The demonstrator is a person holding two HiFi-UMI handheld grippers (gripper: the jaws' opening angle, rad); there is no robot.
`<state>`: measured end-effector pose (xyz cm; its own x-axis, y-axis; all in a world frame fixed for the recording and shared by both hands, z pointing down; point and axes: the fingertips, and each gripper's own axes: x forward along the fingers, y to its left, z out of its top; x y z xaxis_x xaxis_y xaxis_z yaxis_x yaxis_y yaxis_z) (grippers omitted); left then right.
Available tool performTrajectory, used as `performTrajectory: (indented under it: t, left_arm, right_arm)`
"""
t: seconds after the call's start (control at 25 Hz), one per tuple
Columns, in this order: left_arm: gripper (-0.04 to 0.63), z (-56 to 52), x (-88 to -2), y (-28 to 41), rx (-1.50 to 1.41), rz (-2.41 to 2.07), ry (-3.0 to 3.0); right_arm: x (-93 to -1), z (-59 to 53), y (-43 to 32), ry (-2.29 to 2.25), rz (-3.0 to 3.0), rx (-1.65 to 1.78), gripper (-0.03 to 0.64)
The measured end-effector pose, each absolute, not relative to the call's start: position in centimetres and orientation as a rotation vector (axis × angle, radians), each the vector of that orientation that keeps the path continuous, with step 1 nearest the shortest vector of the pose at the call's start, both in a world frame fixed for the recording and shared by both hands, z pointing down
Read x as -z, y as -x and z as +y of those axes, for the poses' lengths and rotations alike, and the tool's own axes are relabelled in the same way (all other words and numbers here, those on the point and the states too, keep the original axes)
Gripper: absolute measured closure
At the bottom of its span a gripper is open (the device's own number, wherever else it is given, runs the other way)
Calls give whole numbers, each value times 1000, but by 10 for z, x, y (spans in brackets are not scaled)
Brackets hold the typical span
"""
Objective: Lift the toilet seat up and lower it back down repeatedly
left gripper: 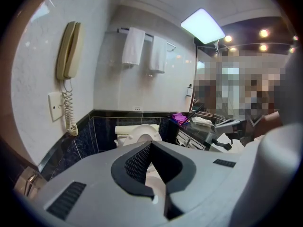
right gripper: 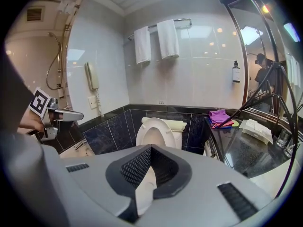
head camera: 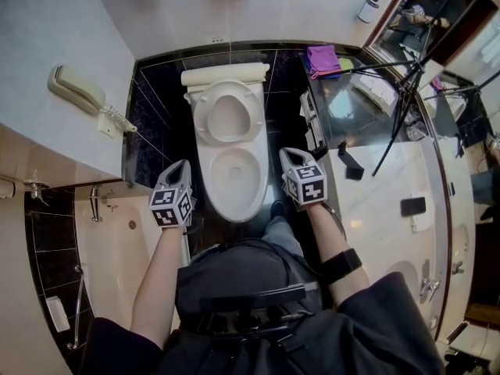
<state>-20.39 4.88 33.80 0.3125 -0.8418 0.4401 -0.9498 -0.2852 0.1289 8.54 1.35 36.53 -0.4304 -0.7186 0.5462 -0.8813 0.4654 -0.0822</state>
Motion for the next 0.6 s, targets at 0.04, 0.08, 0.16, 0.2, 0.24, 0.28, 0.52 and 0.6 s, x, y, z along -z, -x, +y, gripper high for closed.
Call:
performTrajectory:
  t: [0.04,0.08,0.16,0.2,0.24,0.28,0.52,0.6]
  left_arm:
    - [595,50,-338,204,-408,-1602,-2220]
    - [595,51,-337,204,-408,-1604,-2219]
    - [595,53,-336,203,-407,-1607,-2220]
    - [595,54,-335,202,-405,-1608,-2221]
    - [595,55,-334,201,-404,-1609,-2222]
    - [595,56,-333,200,-404,-1611,-2223]
    - [595,62,-332,196,-414,-1620,-2225]
    - [595,64,-332,195,-418,-1622,-2225]
  right_arm:
    - [-365,14,-84,-1331,-2281,-497,603]
    - [-365,14,-84,-1327,-2283,-495,603]
    - [-364,15,-84,-1320,-2286,-494,603]
    - [-364,15,-85,-1318,-2287,-494,603]
    - [-364,16,-85,-1315,-2287,-494,603]
    - [-365,17,-86,-1313,-2287,-495,603]
    - [-367,17,-87,-1291,-2290,-495,603]
    - [-367,17,-87,-1286,-2291,-495,603]
